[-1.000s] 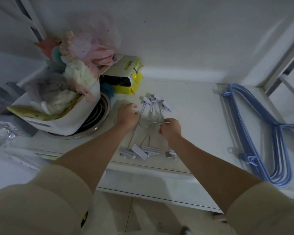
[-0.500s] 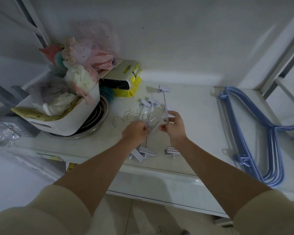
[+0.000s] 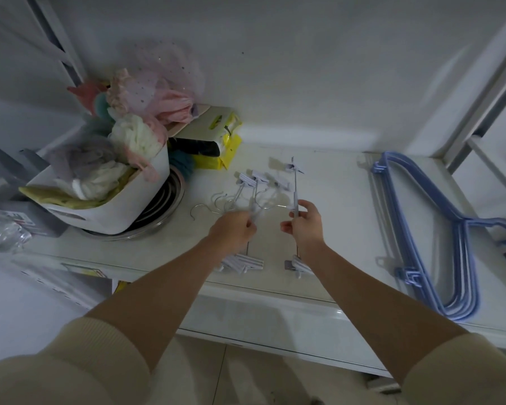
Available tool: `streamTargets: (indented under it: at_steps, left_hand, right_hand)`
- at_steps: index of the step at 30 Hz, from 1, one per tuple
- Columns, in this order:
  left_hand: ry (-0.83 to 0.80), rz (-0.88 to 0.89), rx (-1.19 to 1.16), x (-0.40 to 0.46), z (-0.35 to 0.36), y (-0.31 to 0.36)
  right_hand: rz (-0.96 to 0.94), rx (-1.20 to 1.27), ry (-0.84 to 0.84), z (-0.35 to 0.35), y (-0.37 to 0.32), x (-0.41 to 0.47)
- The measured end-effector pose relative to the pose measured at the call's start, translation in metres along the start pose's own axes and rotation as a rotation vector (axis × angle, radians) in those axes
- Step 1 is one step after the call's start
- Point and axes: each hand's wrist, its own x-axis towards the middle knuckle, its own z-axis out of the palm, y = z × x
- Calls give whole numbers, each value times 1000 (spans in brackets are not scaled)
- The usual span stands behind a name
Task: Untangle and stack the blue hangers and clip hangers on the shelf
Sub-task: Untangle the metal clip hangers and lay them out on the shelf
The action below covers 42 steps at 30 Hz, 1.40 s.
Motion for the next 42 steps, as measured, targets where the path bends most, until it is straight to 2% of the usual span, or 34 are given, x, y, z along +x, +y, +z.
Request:
streamTargets:
  at_steps: [4, 17, 22, 27, 30, 34, 37, 40, 42]
  left_hand:
    - [52, -39, -74, 5, -18, 10]
    - [-6, -57, -139, 8, 32, 56]
    - [-91, -72, -204, 13, 36, 55]
    - [22, -94, -319, 1, 12, 37]
    - [116, -160, -173, -12, -3, 12]
    - [-57, -227, -60, -27, 0, -2]
    - [-105, -231, -9, -29, 7, 1]
    - [-107, -238, 15, -27, 11, 8]
    - [-88, -249, 0, -27, 13, 10]
  right_hand:
    - [-21, 36, -15, 1, -6, -1]
    - [12, -130, 67, -33, 5, 9]
    - [52, -204, 72, -38, 11, 10]
    - [21, -293, 65, -35, 13, 7]
    - [-50, -477, 82, -35, 14, 7]
    - [-49, -691, 106, -30, 10, 3]
    - [-234, -854, 133, -24, 11, -13]
    - [-476, -981, 21, -16, 18, -22]
    - [-471, -1042, -76, -11, 20, -25]
